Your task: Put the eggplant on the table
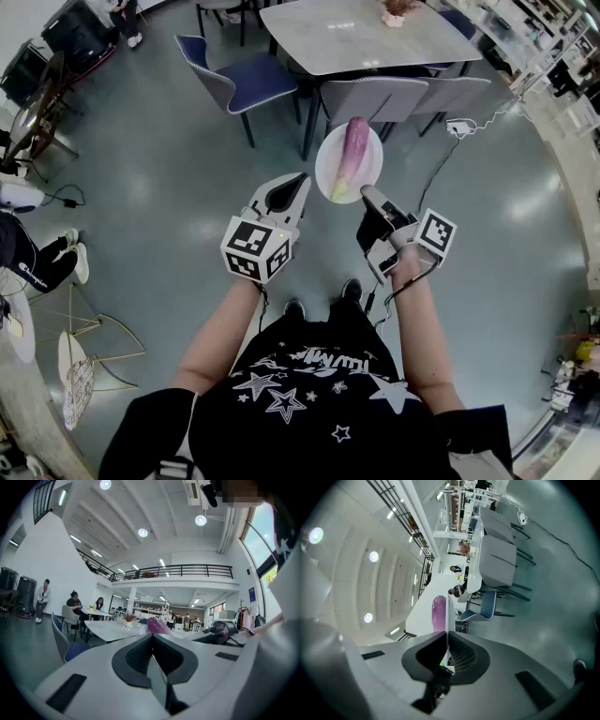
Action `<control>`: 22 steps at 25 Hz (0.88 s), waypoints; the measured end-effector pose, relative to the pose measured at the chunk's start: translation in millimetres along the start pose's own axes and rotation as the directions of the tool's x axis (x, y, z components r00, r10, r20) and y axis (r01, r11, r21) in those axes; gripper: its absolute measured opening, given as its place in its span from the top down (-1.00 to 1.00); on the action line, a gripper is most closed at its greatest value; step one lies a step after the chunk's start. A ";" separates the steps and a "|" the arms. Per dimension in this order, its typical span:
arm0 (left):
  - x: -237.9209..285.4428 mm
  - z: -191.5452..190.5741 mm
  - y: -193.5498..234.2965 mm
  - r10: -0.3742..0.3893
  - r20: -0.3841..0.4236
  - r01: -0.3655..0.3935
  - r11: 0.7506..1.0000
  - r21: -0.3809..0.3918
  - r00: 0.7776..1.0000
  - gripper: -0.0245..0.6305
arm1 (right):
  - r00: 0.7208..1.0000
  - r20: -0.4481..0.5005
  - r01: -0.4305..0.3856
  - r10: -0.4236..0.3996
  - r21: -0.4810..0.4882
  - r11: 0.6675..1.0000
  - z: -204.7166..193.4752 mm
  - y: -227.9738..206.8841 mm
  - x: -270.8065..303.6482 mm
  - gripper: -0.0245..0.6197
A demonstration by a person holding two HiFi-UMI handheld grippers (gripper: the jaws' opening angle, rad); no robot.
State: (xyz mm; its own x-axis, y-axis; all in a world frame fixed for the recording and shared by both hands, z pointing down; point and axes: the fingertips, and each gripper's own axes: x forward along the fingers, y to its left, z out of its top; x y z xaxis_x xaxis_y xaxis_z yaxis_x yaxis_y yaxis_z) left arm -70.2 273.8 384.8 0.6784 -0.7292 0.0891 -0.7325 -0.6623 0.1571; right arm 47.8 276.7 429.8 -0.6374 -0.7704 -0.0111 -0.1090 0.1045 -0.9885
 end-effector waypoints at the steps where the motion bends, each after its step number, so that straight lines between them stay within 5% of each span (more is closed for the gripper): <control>1: 0.1 -2.2 -3.9 -0.002 0.001 0.002 1.000 -0.011 1.000 0.90 | 1.000 -0.003 0.010 -0.010 -0.007 1.000 0.2 0.1 -4.2 0.87; 22: -34.4 1.6 -23.9 -0.043 0.044 0.044 0.999 -0.025 0.998 0.90 | 0.999 -0.032 0.022 -0.024 -0.064 0.998 -33.7 15.0 -21.0 0.87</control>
State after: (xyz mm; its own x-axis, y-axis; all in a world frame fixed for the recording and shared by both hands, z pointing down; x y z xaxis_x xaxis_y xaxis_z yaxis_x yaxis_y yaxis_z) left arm -76.2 314.5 376.3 0.7062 -0.7069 0.0385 -0.7002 -0.6894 0.1857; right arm 33.9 315.7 420.2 -0.6586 -0.7523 0.0173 -0.1714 0.1276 -0.9769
